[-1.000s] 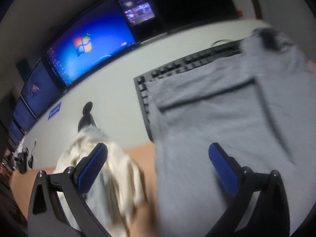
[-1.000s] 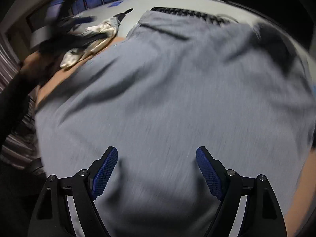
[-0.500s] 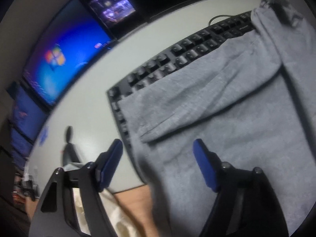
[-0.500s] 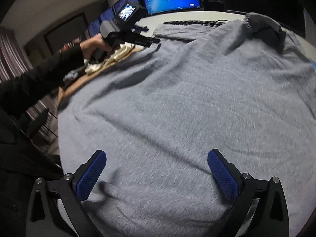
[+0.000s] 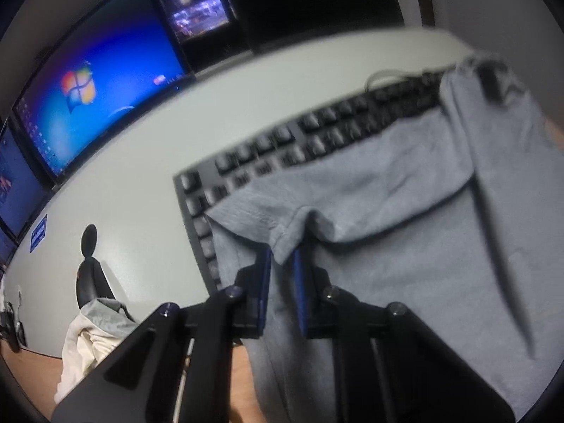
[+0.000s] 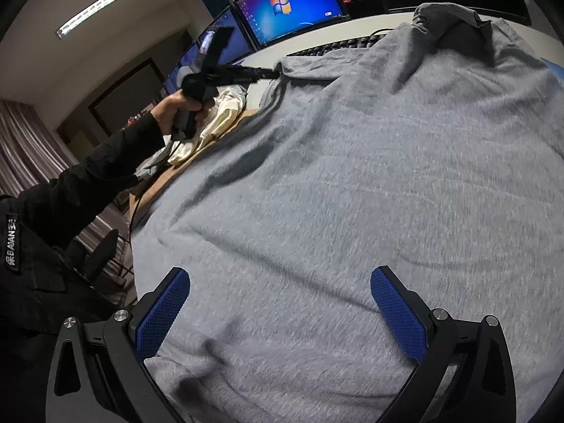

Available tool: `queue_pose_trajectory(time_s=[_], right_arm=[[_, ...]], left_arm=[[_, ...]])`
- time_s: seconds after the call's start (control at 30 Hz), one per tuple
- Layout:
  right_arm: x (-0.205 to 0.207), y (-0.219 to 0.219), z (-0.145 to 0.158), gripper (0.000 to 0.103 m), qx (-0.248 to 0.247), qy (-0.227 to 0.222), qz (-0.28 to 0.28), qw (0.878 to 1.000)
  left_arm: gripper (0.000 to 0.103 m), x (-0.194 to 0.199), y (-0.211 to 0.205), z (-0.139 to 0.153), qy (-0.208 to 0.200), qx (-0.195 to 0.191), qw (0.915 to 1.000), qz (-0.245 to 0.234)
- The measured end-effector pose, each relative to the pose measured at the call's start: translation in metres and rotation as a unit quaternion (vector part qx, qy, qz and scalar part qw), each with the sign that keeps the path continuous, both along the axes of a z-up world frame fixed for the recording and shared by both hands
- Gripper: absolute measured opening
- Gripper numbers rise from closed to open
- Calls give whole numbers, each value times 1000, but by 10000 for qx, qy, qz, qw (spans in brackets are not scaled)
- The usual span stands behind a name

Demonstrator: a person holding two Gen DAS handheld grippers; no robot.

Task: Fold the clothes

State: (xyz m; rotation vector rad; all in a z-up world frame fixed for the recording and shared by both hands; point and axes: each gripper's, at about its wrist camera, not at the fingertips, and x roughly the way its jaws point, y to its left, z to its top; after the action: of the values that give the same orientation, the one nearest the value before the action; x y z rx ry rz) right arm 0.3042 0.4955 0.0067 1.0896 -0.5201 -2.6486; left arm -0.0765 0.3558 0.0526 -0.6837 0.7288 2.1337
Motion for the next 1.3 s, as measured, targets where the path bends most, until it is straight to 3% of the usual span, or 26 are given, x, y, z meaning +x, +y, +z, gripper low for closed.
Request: queue_pose_trajectory(time_s=[0.27,0.43,0.63,0.83,0.9,0.93,1.0,1.07,1.13,1.23,1.3], right_arm=[[3,5,0,103,-227,44,-55,9997],[4,9,1,103,-365,66,-59,9993],[4,6,3,103,-279,45,-86,9996],[4,3,5,103,-152,8,-89,9998],[3,5,7,103,-145,-142,-39,9998],[3,6,9,103,-100,-257,-31,9996],[6,13,17,103,264,-450,-310,9982],[16,25,29,103,272,-477,-542,9970],[30,37,40,103,44,-447,-727,9963],[40,30,50,103,-70,-502,-653,9966],[35,13,42,103,383,-955,-694,9923]], left_arm=[[6,-9,16,0,-160,-29,9999,-50],[6,-54,12,22,-745,724,9912,824],[5,-81,8,51,-711,741,9815,1619],[12,-109,5,81,-673,754,9654,2403],[20,-77,-9,87,-376,326,9732,2245],[33,-48,-19,86,-253,121,9799,1975],[40,11,-37,85,-5,-290,9893,1428],[76,76,-51,65,389,-774,9917,945],[77,129,-54,29,772,-1278,9875,511],[78,171,-48,-29,952,-1774,9793,233],[78,170,-56,-46,980,-1831,9775,364]])
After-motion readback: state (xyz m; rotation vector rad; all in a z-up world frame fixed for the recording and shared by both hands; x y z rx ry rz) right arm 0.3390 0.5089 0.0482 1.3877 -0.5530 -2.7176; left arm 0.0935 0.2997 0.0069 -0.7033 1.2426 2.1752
